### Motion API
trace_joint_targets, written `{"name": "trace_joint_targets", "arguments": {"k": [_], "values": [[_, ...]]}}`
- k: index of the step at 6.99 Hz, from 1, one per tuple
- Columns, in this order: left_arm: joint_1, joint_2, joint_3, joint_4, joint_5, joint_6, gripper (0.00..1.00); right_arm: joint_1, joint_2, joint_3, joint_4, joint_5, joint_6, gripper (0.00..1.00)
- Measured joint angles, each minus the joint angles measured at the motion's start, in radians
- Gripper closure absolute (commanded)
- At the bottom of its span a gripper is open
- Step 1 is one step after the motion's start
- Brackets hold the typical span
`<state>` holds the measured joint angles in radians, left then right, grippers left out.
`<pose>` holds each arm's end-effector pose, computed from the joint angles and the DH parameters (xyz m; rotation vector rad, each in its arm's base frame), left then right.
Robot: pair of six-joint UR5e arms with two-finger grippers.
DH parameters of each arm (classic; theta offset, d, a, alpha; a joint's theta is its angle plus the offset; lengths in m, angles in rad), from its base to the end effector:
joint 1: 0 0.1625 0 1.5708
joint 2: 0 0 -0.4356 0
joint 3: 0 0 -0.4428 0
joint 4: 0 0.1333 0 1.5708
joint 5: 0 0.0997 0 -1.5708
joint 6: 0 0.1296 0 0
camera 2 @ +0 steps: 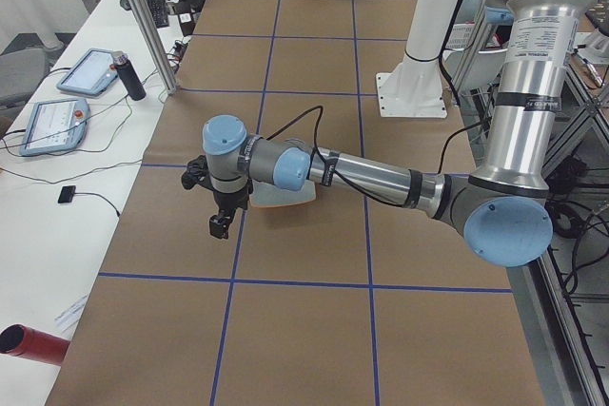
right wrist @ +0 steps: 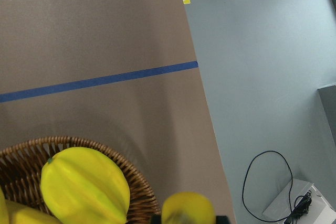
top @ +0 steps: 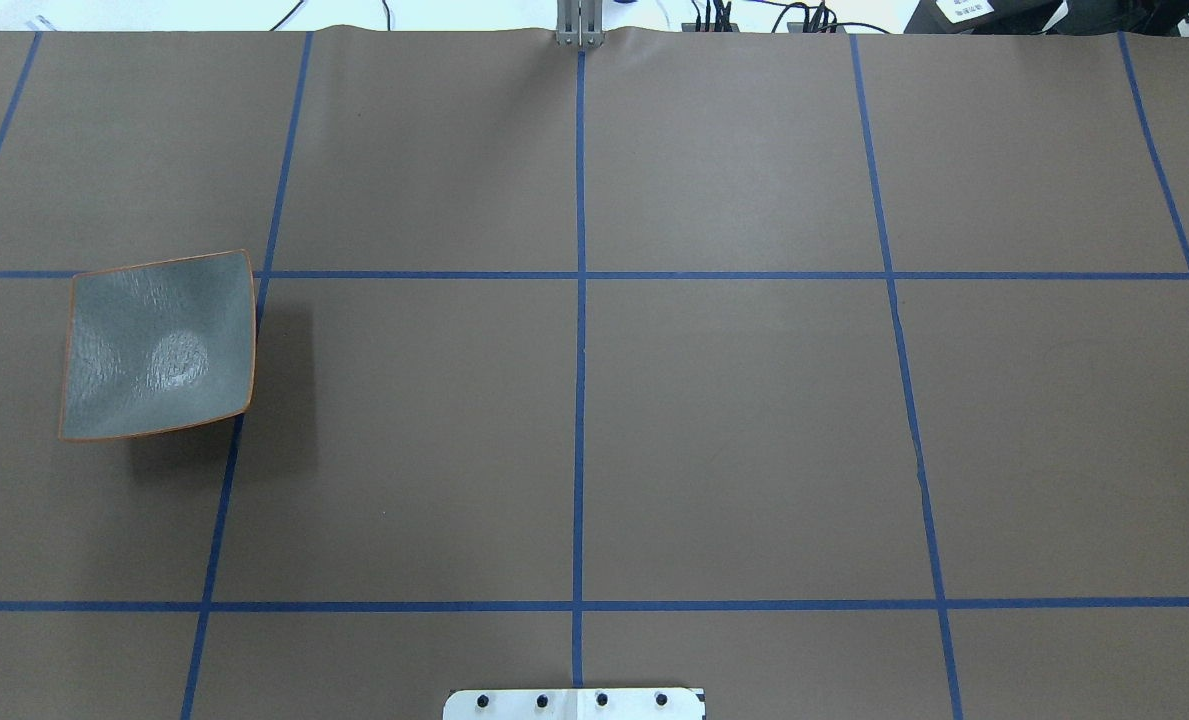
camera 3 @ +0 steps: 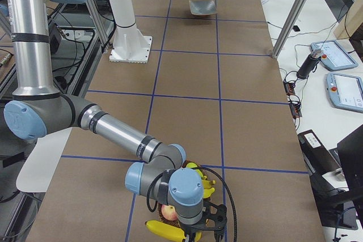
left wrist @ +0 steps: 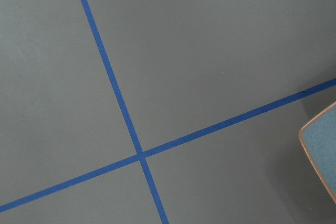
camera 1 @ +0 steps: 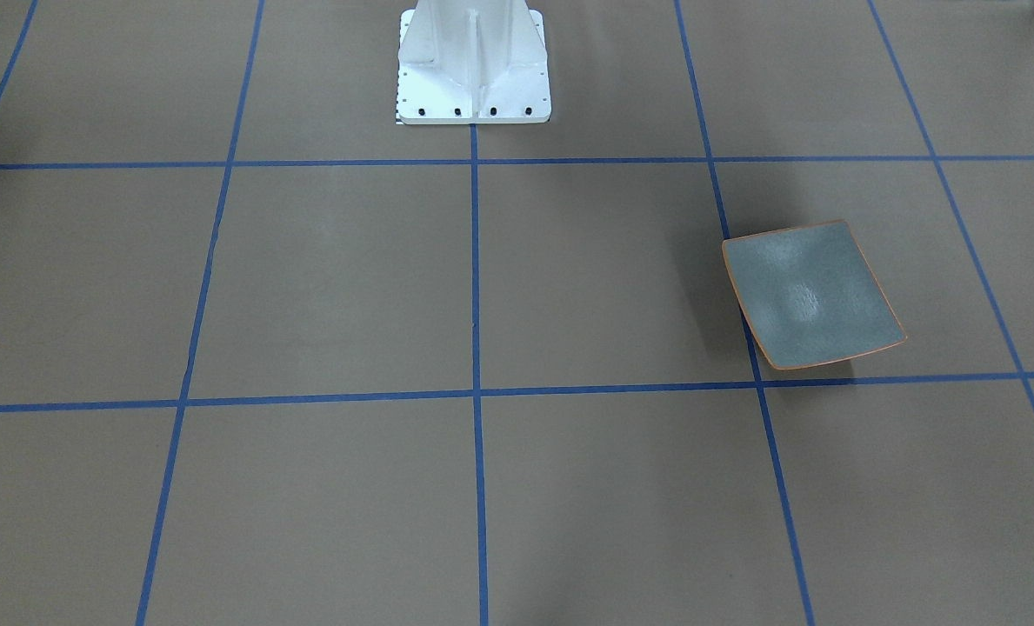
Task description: Transfer all bananas from basket to plate
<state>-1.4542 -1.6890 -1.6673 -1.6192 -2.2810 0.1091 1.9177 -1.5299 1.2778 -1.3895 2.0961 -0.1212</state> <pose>0.0220 -0.6074 0.5697 0.2502 0.7097 0.3084 0.2472 -0.4828 0.8271 0.0546 -0.5281 0.2390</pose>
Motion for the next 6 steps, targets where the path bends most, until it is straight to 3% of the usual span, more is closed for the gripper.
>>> {"name": "trace_joint_targets", "arguments": {"k": [3,6], "values": [[0.001,-0.015,-0.005,-0.008,-0.001,-0.055,0.0,-0.023,0.174,0.128,-0.266,0.144,0.123,1.0],[0.037,-0.069,-0.012,-0.051,0.0,-0.174,0.0,-0.288,0.262,0.312,-0.3,0.267,0.547,1.0]]}}
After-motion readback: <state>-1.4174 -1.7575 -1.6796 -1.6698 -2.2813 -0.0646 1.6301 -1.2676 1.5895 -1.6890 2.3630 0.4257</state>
